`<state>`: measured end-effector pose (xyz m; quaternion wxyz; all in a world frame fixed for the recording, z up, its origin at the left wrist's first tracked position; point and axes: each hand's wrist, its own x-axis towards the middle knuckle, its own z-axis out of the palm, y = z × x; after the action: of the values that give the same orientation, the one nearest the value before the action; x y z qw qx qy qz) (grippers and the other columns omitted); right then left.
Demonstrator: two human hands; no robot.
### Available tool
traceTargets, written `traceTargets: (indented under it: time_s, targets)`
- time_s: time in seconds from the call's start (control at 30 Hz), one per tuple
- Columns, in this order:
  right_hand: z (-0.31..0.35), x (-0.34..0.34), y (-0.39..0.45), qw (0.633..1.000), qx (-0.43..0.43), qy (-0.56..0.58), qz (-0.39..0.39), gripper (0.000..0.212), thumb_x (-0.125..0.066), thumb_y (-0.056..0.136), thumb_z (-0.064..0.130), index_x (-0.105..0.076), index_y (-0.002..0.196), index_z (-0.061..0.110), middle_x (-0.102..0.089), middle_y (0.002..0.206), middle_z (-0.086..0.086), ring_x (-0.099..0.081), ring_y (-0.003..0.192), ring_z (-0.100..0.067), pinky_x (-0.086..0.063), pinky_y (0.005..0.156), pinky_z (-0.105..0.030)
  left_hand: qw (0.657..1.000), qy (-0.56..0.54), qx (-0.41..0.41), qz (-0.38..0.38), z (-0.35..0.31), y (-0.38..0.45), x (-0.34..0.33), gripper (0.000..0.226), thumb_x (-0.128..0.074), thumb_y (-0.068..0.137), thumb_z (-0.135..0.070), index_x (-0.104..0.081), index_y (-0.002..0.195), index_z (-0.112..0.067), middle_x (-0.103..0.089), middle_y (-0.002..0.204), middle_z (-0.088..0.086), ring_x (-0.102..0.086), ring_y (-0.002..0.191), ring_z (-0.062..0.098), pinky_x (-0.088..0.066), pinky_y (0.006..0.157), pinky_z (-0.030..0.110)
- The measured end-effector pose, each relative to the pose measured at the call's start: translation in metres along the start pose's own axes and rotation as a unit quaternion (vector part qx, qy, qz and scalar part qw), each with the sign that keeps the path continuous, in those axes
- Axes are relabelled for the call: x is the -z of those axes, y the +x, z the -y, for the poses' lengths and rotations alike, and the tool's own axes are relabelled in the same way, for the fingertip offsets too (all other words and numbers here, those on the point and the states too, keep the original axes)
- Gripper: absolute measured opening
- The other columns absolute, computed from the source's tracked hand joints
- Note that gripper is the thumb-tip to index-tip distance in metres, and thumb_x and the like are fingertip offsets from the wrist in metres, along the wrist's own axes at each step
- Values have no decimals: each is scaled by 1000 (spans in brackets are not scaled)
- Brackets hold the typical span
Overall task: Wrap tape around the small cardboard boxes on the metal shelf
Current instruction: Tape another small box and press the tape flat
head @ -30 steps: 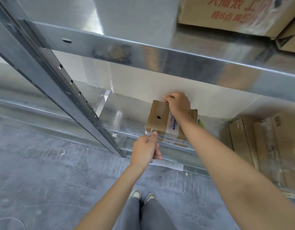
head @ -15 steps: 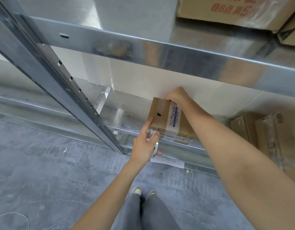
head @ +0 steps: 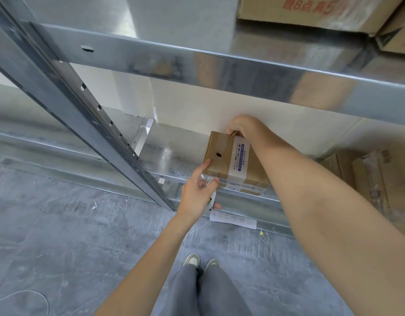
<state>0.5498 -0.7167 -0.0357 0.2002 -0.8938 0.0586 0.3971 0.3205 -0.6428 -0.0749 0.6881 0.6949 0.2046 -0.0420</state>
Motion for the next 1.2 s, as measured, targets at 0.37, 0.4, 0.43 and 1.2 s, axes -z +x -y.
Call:
traceTargets:
  time_s: [0.37,0.4,0.43,1.2]
  targets:
    - [-25,5,3,994,-47,67,77,13,-65,89,16,-60,93,5,-59,87,-11,-59,87,-27,-51,86,-40,1000,21,-9,13,9,-2,8,54,-57,95,-23,-41,138,-52,-47,70,40,-69,53,34,-51,60,14]
    - [-28,6,3,993,-46,73,84,17,-67,89,18,-61,98,5,-60,89,-12,-60,92,-28,-49,93,-43,1000,22,-6,15,9,-2,9,54,-57,95,-24,-41,137,-54,-48,71,41,-70,53,31,-50,60,14]
    - [-28,6,3,992,-42,77,88,19,-67,88,18,-61,100,5,-61,90,-12,-60,94,-29,-49,94,-44,1000,22,-4,17,9,-2,10,53,-58,95,-24,-41,136,-55,-49,72,41,-70,52,30,-49,60,13]
    - [-101,-62,-48,852,371,-335,-158,126,-16,63,99,17,152,16,26,157,4,27,143,-7,20,116,-45,992,44,57,103,-18,13,40,46,-66,93,-24,-52,133,-40,-73,80,19,-59,39,23,-40,40,17]
